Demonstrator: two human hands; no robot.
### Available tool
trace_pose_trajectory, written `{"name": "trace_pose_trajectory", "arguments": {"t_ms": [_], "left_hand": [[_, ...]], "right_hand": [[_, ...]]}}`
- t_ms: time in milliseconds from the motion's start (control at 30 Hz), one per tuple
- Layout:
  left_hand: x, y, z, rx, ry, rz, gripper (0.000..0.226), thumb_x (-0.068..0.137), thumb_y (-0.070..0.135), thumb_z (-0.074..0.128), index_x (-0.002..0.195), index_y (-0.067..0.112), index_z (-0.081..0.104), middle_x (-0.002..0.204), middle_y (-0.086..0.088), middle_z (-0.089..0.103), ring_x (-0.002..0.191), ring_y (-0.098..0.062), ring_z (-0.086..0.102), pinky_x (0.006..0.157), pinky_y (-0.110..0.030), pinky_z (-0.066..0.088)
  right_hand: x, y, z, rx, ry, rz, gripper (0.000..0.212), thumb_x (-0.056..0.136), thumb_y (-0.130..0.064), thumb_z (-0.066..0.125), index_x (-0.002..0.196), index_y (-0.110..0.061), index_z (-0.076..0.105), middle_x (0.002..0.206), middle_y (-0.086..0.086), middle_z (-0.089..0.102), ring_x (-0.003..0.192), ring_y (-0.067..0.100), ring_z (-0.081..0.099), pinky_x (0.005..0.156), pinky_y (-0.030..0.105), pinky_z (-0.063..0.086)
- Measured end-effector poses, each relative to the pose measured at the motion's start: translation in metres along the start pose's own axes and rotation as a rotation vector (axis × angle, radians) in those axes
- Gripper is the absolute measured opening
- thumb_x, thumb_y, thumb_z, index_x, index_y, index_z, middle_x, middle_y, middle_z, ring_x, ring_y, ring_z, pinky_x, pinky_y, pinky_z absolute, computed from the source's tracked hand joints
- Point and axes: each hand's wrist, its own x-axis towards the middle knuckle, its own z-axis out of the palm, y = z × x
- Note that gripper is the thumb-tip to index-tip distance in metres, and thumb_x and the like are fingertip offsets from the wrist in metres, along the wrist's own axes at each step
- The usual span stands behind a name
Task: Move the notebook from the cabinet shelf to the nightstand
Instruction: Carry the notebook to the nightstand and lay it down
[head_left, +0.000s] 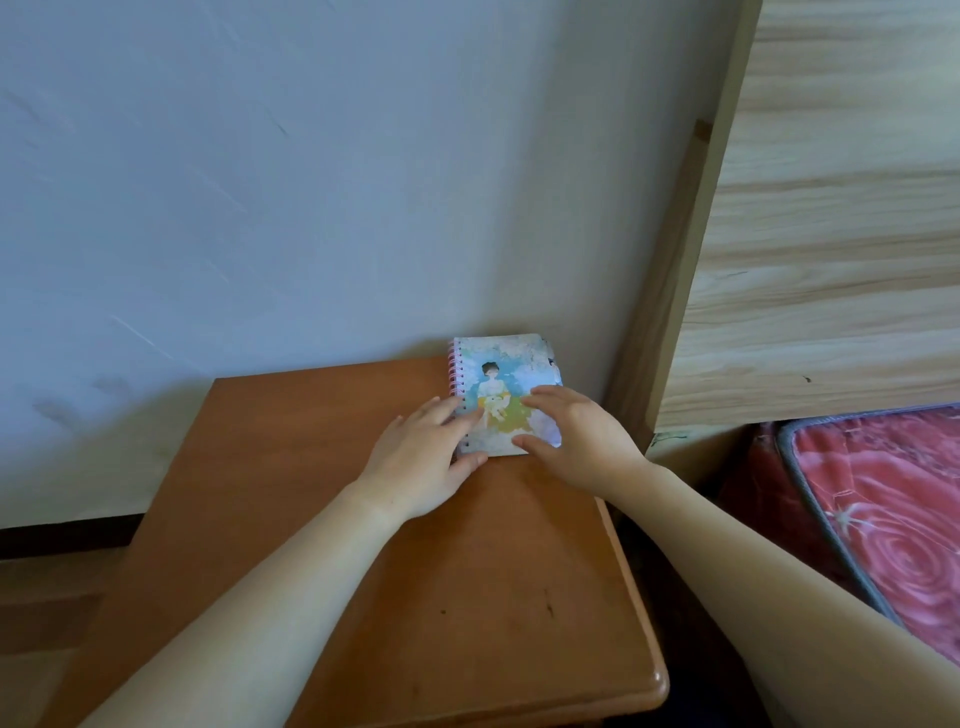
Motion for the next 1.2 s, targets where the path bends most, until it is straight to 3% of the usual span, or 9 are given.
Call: {"name": "trace_pose_trajectory", "arguments": {"t_ms": [167, 367, 567, 767, 900, 1067, 1200], "left_hand": [[-0.024, 0.003, -0.056, -0.057, -0.04, -0.019, 0.054, 0.092, 0.048, 0.039, 0.142, 0.033, 0.026, 0.155, 0.004, 0.02, 0.143, -0.02, 0.014, 0.112, -0.044, 0.025], [-0.078, 0.027, -0.188, -0.227, -0.013, -0.077, 0.051, 0.091, 0.05, 0.038, 0.139, 0.032, 0.034, 0.149, 0.006, 0.032, 0.135, -0.014, 0.032, 0.105, -0.032, 0.033], [-0.147, 0.058, -0.334, -0.28, -0.001, -0.095, 0.053, 0.091, 0.049, 0.037, 0.14, 0.029, 0.033, 0.149, 0.006, 0.032, 0.135, -0.012, 0.03, 0.106, -0.03, 0.03], [-0.203, 0.098, -0.447, -0.256, 0.004, -0.104, 0.056, 0.089, 0.054, 0.033, 0.141, 0.034, 0.029, 0.15, 0.009, 0.028, 0.136, -0.01, 0.027, 0.105, -0.03, 0.032], [-0.23, 0.133, -0.486, -0.288, 0.045, -0.108, 0.054, 0.089, 0.052, 0.036, 0.14, 0.034, 0.031, 0.149, 0.009, 0.029, 0.136, -0.007, 0.025, 0.103, -0.02, 0.019], [-0.263, 0.166, -0.501, -0.31, 0.078, -0.174, 0.053, 0.09, 0.053, 0.034, 0.14, 0.038, 0.026, 0.151, 0.013, 0.024, 0.137, -0.004, 0.022, 0.102, -0.019, 0.02], [-0.29, 0.188, -0.503, -0.281, 0.124, -0.267, 0.055, 0.089, 0.055, 0.034, 0.141, 0.04, 0.023, 0.151, 0.016, 0.02, 0.136, 0.001, 0.017, 0.101, -0.018, 0.017]], "right_hand": [[0.001, -0.042, -0.046, -0.009, -0.1, 0.033, 0.049, 0.086, -0.047, 0.056, 0.129, -0.024, 0.048, 0.135, -0.005, 0.052, 0.121, 0.015, 0.049, 0.096, 0.032, 0.042], [-0.009, -0.12, -0.152, -0.044, -0.333, 0.07, 0.061, 0.086, -0.048, 0.054, 0.139, -0.025, 0.034, 0.142, -0.003, 0.044, 0.127, 0.017, 0.042, 0.103, 0.035, 0.037], [-0.041, -0.215, -0.278, 0.111, -0.294, 0.079, 0.059, 0.085, -0.048, 0.055, 0.137, -0.025, 0.038, 0.142, -0.005, 0.045, 0.129, 0.014, 0.04, 0.105, 0.034, 0.036], [-0.091, -0.274, -0.394, 0.178, -0.333, 0.058, 0.062, 0.087, -0.046, 0.054, 0.141, -0.028, 0.03, 0.146, -0.007, 0.038, 0.133, 0.012, 0.034, 0.109, 0.034, 0.03], [-0.115, -0.293, -0.448, 0.166, -0.274, -0.048, 0.07, 0.083, -0.047, 0.058, 0.142, -0.028, 0.025, 0.148, -0.007, 0.034, 0.134, 0.012, 0.031, 0.109, 0.031, 0.03], [-0.135, -0.299, -0.486, 0.141, -0.216, -0.148, 0.072, 0.082, -0.047, 0.059, 0.142, -0.028, 0.024, 0.148, -0.007, 0.032, 0.135, 0.013, 0.029, 0.11, 0.035, 0.029], [-0.149, -0.305, -0.491, 0.183, -0.252, -0.251, 0.069, 0.082, -0.047, 0.058, 0.142, -0.028, 0.027, 0.147, -0.009, 0.033, 0.134, 0.01, 0.028, 0.108, 0.028, 0.027]]}}
